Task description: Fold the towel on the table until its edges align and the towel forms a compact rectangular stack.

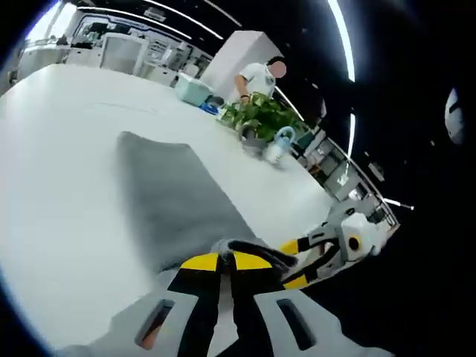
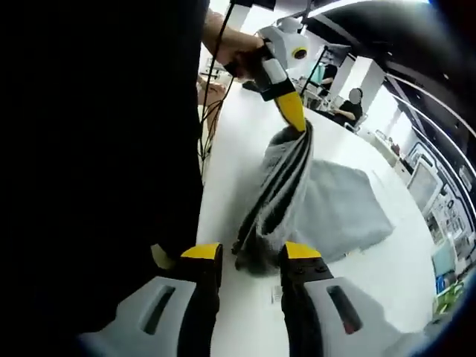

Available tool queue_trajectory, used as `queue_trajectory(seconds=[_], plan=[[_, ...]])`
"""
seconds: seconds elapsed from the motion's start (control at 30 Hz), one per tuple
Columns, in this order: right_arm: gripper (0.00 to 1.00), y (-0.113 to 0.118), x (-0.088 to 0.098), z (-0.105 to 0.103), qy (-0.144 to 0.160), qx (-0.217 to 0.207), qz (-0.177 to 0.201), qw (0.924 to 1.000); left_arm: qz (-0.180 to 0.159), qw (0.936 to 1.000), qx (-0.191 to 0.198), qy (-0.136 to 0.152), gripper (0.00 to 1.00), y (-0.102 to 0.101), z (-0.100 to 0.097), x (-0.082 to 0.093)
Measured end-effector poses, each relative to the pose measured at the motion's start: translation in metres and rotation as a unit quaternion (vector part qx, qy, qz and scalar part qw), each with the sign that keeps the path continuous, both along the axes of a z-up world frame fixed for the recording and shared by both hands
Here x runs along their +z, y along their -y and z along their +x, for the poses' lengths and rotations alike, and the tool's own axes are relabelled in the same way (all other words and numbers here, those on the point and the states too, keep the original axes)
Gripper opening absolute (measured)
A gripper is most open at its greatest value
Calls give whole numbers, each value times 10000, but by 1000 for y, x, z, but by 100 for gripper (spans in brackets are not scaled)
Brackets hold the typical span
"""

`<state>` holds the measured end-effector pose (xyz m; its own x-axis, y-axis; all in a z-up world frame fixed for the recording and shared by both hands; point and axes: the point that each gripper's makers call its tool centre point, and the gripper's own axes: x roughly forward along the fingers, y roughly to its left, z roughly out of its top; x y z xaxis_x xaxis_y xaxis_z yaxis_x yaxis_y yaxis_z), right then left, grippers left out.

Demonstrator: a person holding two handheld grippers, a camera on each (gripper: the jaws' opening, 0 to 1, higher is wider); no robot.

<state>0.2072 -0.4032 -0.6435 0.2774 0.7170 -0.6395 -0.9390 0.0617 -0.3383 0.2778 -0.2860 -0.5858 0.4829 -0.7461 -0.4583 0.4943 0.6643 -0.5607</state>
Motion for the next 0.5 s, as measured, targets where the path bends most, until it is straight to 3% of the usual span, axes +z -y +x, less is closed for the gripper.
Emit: queue_trajectory(seconds=[0.13,0.2,0.3,0.5], plan=[[25,1,6,13,172,-147,72,9997,-300,9988,297,-237,5,-7,5,1],[23,-5,11,15,20,-236,330,9992,-282,9987,333,-255,5,-9,5,0],[23,-7,11,21,44,-274,388,9989,-323,9983,388,-283,5,-15,6,0],[9,-10,20,32,-195,-390,757,9962,-418,9977,399,-340,5,-23,6,-1]])
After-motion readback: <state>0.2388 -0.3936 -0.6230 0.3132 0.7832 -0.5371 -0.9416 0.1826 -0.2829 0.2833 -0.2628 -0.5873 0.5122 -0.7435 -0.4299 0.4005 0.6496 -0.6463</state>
